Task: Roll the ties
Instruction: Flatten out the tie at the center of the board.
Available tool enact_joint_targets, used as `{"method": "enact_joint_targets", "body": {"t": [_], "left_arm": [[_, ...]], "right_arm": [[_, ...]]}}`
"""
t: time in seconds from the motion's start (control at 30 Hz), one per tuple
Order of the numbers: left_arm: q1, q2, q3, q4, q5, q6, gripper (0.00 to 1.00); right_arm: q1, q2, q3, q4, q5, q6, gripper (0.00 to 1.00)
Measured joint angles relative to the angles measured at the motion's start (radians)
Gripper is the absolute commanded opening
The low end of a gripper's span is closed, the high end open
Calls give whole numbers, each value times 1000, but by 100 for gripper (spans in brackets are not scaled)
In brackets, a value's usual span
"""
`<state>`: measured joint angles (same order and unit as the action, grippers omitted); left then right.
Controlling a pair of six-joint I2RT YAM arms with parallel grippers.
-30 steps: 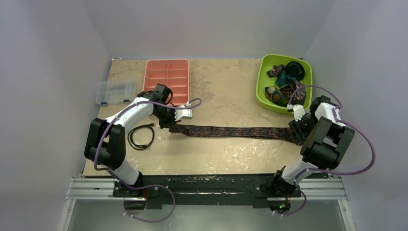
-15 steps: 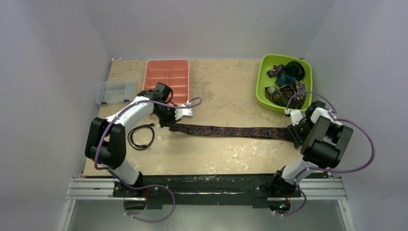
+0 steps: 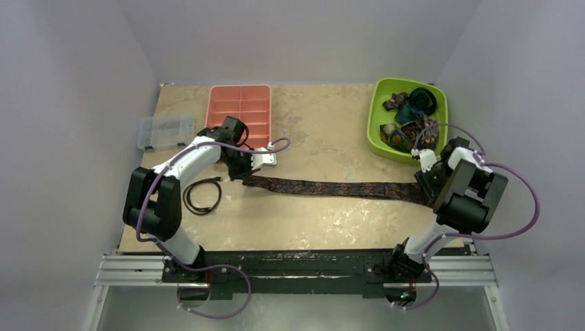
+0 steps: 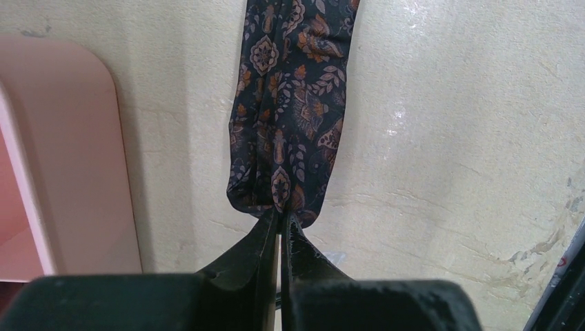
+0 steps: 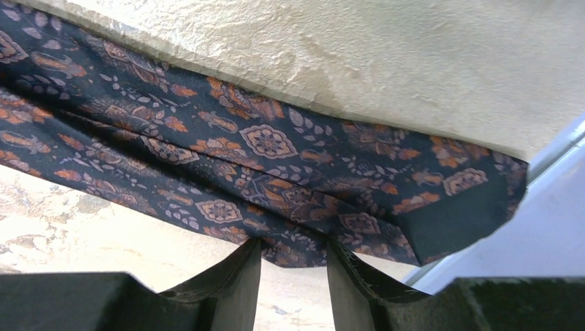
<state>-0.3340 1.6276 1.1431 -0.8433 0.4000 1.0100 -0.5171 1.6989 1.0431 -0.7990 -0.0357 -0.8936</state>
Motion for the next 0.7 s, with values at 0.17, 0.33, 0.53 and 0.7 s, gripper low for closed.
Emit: {"method": "enact_joint_targets", "body": {"t": [0.17, 0.33, 0.53, 0.7], "left_arm": [[0, 1, 5, -1, -5, 1, 2], [0, 2, 5, -3, -11, 3, 2], [0, 12, 5, -1, -16, 3, 2], [0, 32, 5, 12, -20, 2, 1]], "right_arm": [[3, 18, -11, 3, 2, 0, 14], [8, 13, -14, -19, -1, -2, 0], [8, 3, 110, -144, -17, -16, 0], [25, 0, 212, -183, -36, -31, 2]]}}
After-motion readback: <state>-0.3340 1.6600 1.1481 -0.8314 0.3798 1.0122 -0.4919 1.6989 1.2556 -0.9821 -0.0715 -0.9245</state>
